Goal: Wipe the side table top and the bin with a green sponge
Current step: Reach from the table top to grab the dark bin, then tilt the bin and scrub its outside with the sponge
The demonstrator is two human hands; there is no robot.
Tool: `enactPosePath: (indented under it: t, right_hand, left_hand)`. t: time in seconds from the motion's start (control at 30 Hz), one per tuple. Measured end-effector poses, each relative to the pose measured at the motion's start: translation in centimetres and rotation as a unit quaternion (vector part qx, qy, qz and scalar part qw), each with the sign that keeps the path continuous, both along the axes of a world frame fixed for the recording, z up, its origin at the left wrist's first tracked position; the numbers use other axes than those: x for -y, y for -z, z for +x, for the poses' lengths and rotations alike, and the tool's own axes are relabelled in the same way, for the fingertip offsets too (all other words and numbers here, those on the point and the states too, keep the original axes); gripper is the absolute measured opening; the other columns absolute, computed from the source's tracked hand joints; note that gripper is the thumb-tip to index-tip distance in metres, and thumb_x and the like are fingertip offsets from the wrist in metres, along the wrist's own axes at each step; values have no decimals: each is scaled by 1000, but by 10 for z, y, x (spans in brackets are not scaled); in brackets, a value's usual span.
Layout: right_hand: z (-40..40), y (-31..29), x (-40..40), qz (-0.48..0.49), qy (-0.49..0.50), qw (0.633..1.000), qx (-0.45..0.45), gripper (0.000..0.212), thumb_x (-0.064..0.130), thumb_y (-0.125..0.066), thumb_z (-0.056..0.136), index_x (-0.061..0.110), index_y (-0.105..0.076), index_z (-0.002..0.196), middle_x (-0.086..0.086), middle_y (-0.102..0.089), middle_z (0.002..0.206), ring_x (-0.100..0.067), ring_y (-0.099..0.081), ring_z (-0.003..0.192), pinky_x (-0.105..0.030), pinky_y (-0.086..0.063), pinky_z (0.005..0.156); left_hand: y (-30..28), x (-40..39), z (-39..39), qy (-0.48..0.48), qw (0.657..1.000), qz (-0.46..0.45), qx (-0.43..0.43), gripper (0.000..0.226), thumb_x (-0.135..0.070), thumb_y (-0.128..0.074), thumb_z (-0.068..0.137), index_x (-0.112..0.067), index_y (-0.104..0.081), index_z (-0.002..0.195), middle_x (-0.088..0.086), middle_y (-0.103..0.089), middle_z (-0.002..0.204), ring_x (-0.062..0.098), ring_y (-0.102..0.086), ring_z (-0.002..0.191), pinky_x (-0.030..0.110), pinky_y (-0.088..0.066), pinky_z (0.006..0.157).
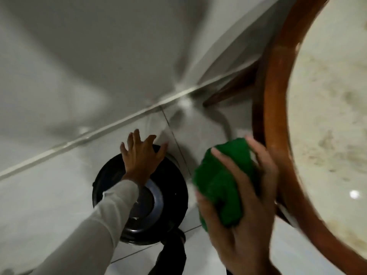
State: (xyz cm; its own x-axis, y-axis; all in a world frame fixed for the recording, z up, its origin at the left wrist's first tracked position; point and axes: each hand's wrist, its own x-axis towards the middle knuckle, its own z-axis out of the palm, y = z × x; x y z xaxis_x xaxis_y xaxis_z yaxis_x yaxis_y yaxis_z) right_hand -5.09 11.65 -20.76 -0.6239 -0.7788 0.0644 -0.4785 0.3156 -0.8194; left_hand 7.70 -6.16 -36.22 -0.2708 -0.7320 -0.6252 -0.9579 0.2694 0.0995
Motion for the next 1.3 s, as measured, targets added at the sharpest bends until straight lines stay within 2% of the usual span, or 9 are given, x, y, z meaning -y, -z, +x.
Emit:
enactPosePath:
  t: [0.1, 0.27, 0.43, 0.57, 0.73, 0.87, 1.07, 1.2, 1.3]
  right_hand:
    - [39, 53, 5, 26, 39, 986, 161, 40, 36, -69, 94, 34, -59, 132, -4, -52, 149, -3, -50, 141, -14, -40, 114]
    - [64, 115, -10, 82, 72, 942, 317, 41, 31, -71, 95, 29, -61, 134, 9, -69, 133, -6, -62, 130, -19, -50, 107]
    - [104, 148, 1, 131, -85, 938, 309, 43, 41, -63, 96, 44, -59, 139, 10, -59, 152, -1, -50, 146, -27, -44, 120]
    - [147, 175, 20, 163, -182, 919, 309, 41, 28, -66, 100, 25, -64, 140, 3, -49, 162, -4, -48, 148, -35, -43, 122]
    - [177, 194, 15, 147, -329, 889, 282, 47, 29, -72, 91, 34, -66, 137, 7, -42, 165, -8, -41, 151, -44, -37, 124]
    - [207, 219, 17, 133, -407, 886, 177, 45, 42, -66, 93, 36, -64, 137, 1, -43, 166, -17, -43, 151, -42, -35, 122]
    - [188, 282, 66, 311, -171, 893, 277, 45, 30, -67, 101, 14, -62, 142, -11, -41, 166, -27, -38, 154, -36, -28, 129]
    - [235, 209, -7, 98, -374, 889, 244, 39, 50, -56, 101, 45, -59, 140, 7, -28, 173, -9, -22, 161, -28, -14, 131]
    - [220, 244, -10, 80, -381, 904, 177, 39, 39, -56, 106, 29, -60, 143, -6, -35, 170, -23, -33, 159, -38, -22, 132]
  left_hand:
    - [16, 7, 7, -13, 999, 35, -22, 55, -62, -63, 95, -13, -75, 117, 20, -62, 128, 45, -64, 122, 53, -45, 110]
    - [-6, -33, 81, -65, 987, -89, -120, 51, -54, -58, 93, -6, -74, 97, 18, -64, 106, 44, -63, 105, 51, -56, 92]
    - [-3, -77, 159, -26, 961, -209, -178, 42, -33, -54, 103, -9, -76, 129, 20, -67, 144, 43, -55, 144, 55, -49, 114]
    - [-2, -83, 190, -69, 949, -229, -204, 32, -26, -53, 103, -5, -77, 102, 12, -74, 101, 39, -62, 106, 44, -53, 87]
    - [-14, -119, 241, -50, 944, -242, -217, 34, -24, -51, 102, -4, -77, 95, 12, -72, 97, 39, -61, 97, 32, -44, 99]
    - [-6, -147, 269, -63, 936, -267, -222, 46, -31, -43, 108, -2, -76, 97, 24, -74, 118, 44, -61, 119, 51, -45, 114]
    - [-1, -148, 274, -63, 934, -278, -217, 50, -37, -33, 112, -10, -55, 147, 24, -46, 163, 33, -28, 165, 59, -20, 133]
    - [3, -147, 294, -64, 923, -298, -236, 56, -30, -29, 113, 4, -40, 156, 35, -38, 164, 47, -23, 165, 65, -20, 132]
    - [7, -146, 297, -69, 921, -291, -249, 53, -23, -32, 110, 7, -47, 151, 34, -40, 163, 43, -22, 166, 60, -21, 133]
